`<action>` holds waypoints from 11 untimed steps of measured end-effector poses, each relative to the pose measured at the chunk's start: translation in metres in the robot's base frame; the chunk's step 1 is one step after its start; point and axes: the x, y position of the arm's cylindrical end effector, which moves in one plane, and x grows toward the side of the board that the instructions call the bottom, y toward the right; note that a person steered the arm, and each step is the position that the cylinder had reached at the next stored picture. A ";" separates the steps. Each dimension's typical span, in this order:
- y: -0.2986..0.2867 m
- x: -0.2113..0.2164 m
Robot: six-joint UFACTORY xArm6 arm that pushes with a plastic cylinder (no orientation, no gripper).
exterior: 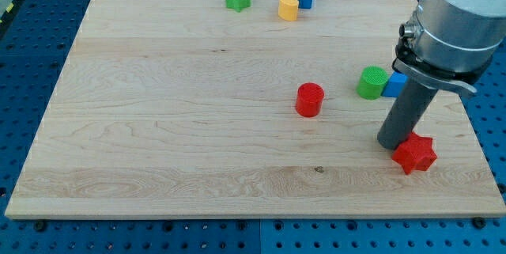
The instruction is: Move the red circle towards the bottom right
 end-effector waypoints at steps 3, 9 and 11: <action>0.047 0.006; -0.214 -0.088; -0.115 -0.096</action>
